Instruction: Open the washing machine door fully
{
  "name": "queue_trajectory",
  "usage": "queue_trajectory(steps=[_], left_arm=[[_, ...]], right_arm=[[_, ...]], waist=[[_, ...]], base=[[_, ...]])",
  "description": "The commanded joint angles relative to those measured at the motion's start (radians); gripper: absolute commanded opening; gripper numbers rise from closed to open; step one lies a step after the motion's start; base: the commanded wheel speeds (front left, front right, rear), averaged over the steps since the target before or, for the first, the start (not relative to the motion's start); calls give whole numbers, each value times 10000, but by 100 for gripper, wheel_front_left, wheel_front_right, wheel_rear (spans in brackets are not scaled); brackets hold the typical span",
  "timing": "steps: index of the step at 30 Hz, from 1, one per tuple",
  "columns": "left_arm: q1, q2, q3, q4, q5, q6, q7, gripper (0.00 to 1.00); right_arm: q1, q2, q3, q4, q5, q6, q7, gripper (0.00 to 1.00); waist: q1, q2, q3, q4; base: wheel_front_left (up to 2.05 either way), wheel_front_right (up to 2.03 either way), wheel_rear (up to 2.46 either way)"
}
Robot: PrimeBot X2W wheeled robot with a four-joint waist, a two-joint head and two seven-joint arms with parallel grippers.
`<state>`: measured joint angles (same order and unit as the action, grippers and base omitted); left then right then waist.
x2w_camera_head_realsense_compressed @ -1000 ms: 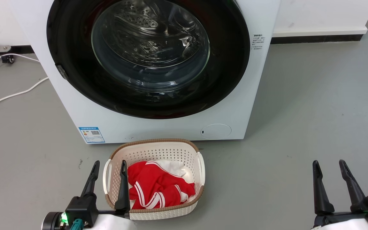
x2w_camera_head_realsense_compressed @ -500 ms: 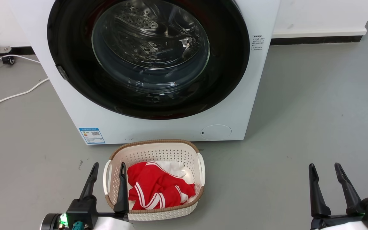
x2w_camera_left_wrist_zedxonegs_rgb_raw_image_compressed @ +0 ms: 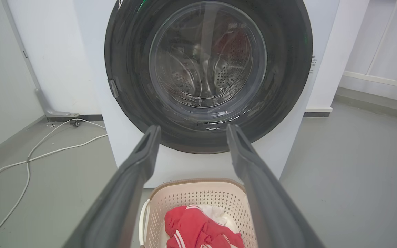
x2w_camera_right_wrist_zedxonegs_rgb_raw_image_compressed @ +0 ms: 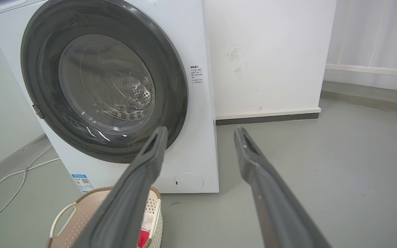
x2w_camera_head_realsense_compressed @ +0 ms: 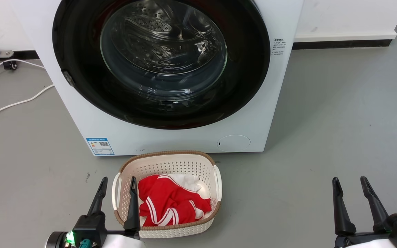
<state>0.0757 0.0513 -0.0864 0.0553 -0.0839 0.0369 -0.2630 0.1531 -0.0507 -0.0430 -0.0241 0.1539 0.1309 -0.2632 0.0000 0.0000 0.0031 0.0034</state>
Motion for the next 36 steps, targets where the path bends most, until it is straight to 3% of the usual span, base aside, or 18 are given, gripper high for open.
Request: queue_trajectory(steps=[1, 5, 6, 7, 10, 17, 24, 30, 36], left_arm=[[101, -14, 1, 1, -33, 50, -29, 100], [120, -14, -2, -10, -37, 52, -29, 100], [125, -15, -7, -15, -34, 56, -28, 100], [134, -15, -4, -19, -32, 57, -28, 100], [150, -15, -4, -24, -19, 71, -28, 100], [125, -12, -26, 18, -46, 70, -28, 100], [102, -11, -52, 14, -61, 86, -28, 100], [127, -13, -58, -8, -72, 159, -28, 100], [117, -11, -51, -47, -69, 175, -28, 100]], right_arm=[[112, 9, 7, 19, -18, -3, -24, 100], [113, 9, 30, 30, -24, -3, -24, 99], [108, 9, 37, 26, -25, -3, -26, 32], [100, 9, 79, 27, 119, -3, -24, 0], [20, -9, -69, 150, 2277, -5, -26, 0], [-224, -13, 713, 534, 9308, -3, -24, 0], [-280, 0, 1094, -272, 15313, -3, 230, 0], [92, -3, 479, -956, 17240, -3, 2039, 0], [272, 1, 30, -894, 16478, -3, 3174, 0]], waist=[[0, 0, -5, -5], [0, 0, -13, -15], [0, 0, -16, -19], [0, 0, -18, -25], [0, 0, -10, -53], [0, 0, 17, -79], [0, 0, 33, -66], [0, 0, 36, -55], [0, 0, 61, -67]], base=[[0, 0, 0], [0, 0, 0], [0, 0, 0], [0, 0, 0], [0, 0, 0], [0, 0, 0], [0, 0, 0], [0, 0, 0], [0, 0, 0]])
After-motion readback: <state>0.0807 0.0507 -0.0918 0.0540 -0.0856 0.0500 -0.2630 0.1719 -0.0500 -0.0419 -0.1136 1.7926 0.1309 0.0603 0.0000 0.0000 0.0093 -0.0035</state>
